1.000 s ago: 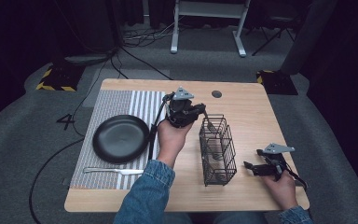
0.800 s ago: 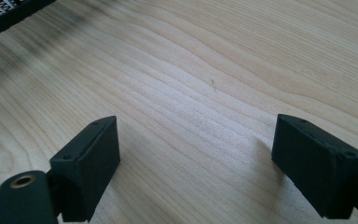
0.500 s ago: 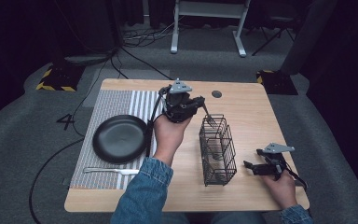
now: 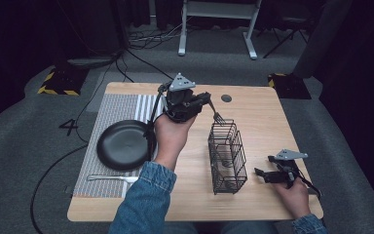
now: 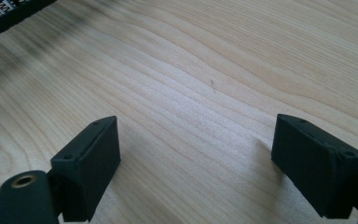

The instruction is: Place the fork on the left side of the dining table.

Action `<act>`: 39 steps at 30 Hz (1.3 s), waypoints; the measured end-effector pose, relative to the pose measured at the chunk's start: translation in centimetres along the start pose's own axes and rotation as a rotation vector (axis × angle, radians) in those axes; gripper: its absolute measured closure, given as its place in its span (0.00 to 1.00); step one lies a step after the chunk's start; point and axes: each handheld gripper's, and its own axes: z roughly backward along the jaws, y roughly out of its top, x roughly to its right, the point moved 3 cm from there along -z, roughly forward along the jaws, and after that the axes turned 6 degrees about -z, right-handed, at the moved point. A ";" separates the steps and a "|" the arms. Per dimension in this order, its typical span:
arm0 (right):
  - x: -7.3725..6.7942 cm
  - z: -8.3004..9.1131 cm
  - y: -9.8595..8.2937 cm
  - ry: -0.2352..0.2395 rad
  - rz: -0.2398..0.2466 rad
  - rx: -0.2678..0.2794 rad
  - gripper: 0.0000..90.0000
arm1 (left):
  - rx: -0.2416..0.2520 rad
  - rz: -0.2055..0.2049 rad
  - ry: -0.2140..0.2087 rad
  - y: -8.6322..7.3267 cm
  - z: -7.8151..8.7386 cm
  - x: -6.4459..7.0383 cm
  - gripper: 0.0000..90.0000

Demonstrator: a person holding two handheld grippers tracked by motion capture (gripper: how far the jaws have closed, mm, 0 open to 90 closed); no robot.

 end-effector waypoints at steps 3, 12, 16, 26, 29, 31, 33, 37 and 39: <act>0.0 0.0 0.0 0.000 0.000 0.000 0.17 | 0.019 0.012 0.020 0.3 0.8 -0.7 0.96; 0.0 0.0 0.0 0.001 0.001 0.001 0.17 | 0.051 0.026 0.078 1.2 2.4 -2.4 0.96; 0.0 0.0 0.0 0.001 0.001 0.000 0.17 | 0.034 0.021 0.126 1.3 2.8 -3.6 0.96; 0.0 0.0 0.0 0.001 -0.003 0.002 0.17 | 0.017 0.060 0.211 1.2 4.4 -7.3 0.96; -0.1 0.0 0.0 0.001 -0.004 0.001 0.17 | 0.016 0.074 0.222 1.1 4.7 -7.8 0.96; -0.1 0.0 0.0 0.000 -0.004 0.002 0.17 | 0.009 0.084 0.240 0.9 5.0 -8.7 0.96; 0.0 0.0 0.0 0.000 -0.003 0.002 0.17 | 0.003 0.089 0.254 0.8 5.0 -9.3 0.96; 0.0 0.0 0.0 -0.001 0.001 0.006 0.17 | -0.008 0.102 0.291 0.5 5.2 -10.9 0.96; 0.0 0.0 0.0 -0.001 0.001 0.005 0.17 | -0.009 0.106 0.297 0.4 5.3 -11.3 0.96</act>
